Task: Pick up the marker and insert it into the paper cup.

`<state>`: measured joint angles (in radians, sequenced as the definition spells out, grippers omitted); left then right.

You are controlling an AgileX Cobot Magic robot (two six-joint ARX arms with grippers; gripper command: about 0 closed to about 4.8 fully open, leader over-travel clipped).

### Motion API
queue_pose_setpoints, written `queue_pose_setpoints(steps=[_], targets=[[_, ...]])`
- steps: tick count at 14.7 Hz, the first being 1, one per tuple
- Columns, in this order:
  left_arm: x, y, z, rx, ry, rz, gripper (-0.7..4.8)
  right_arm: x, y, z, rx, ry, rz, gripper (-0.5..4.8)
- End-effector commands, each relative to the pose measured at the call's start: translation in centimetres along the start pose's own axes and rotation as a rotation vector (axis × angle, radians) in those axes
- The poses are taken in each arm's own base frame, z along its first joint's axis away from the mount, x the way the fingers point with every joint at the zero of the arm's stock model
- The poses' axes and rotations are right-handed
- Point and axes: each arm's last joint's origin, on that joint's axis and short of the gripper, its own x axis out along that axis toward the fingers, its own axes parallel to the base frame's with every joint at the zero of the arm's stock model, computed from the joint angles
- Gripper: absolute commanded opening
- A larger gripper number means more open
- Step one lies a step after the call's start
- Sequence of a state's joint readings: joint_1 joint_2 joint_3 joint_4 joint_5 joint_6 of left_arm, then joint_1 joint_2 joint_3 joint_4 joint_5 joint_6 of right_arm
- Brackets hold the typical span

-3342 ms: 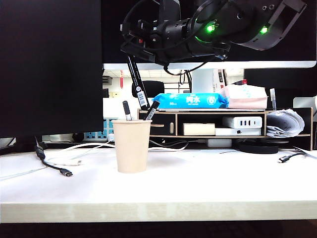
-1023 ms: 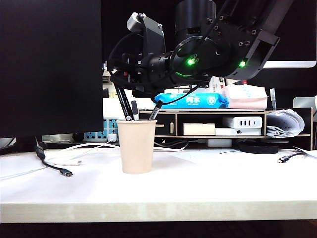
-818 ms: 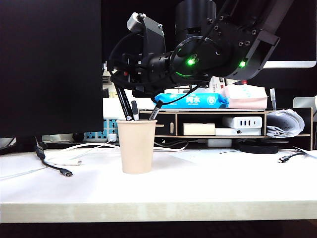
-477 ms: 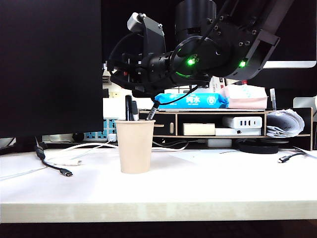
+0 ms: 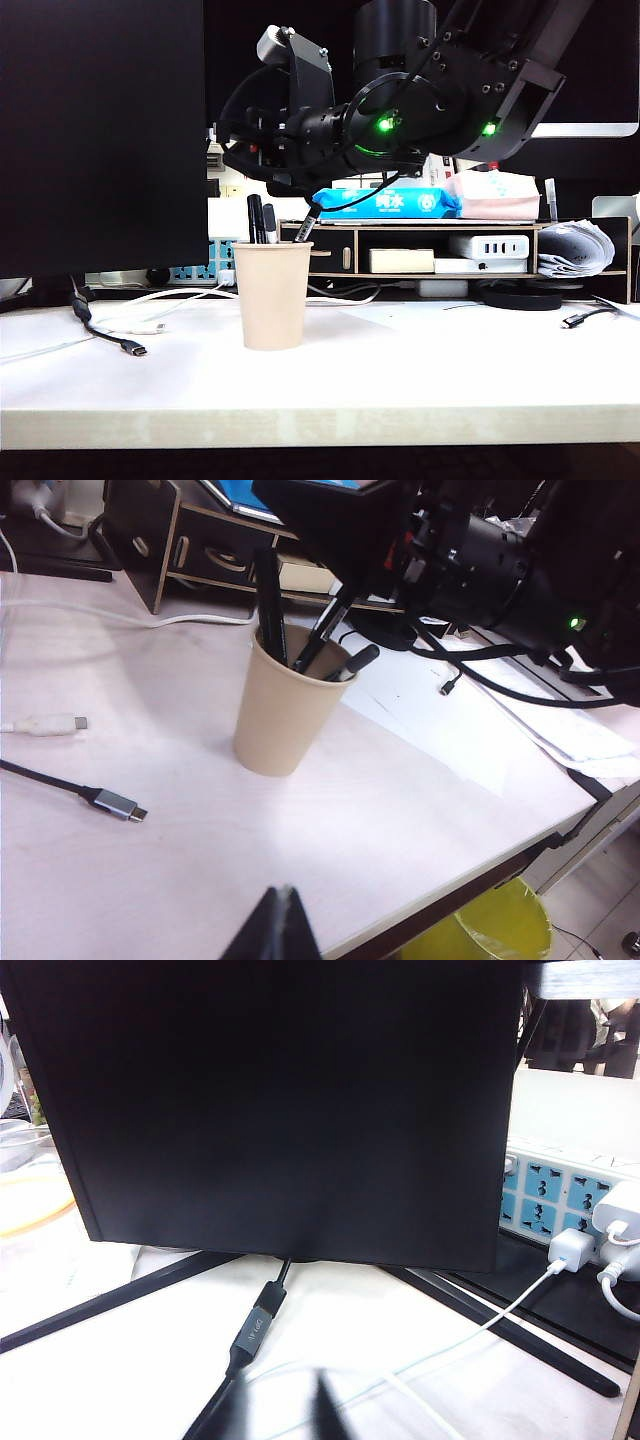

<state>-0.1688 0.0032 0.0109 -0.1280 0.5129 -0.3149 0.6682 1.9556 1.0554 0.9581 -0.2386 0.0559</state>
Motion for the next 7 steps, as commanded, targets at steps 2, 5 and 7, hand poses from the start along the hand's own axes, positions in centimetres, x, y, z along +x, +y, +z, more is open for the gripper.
queue_pose_setpoints(steps=[2,5,7], targets=[[0.0,0.1,-0.1,-0.006,0.012,0.001,-0.05,-0.9,-0.2,3.7,-0.026,-0.088,-0.005,0.08],[0.0,0.1,-0.1,-0.006,0.012,0.001,-0.05,-2.7,-0.6,5.7,-0.021,-0.043,-0.009,-0.02],[0.0,0.1,-0.1,-0.006,0.012,0.001,-0.05,-5.6,-0.9,6.9,-0.029,-0.064,-0.044,-0.02]])
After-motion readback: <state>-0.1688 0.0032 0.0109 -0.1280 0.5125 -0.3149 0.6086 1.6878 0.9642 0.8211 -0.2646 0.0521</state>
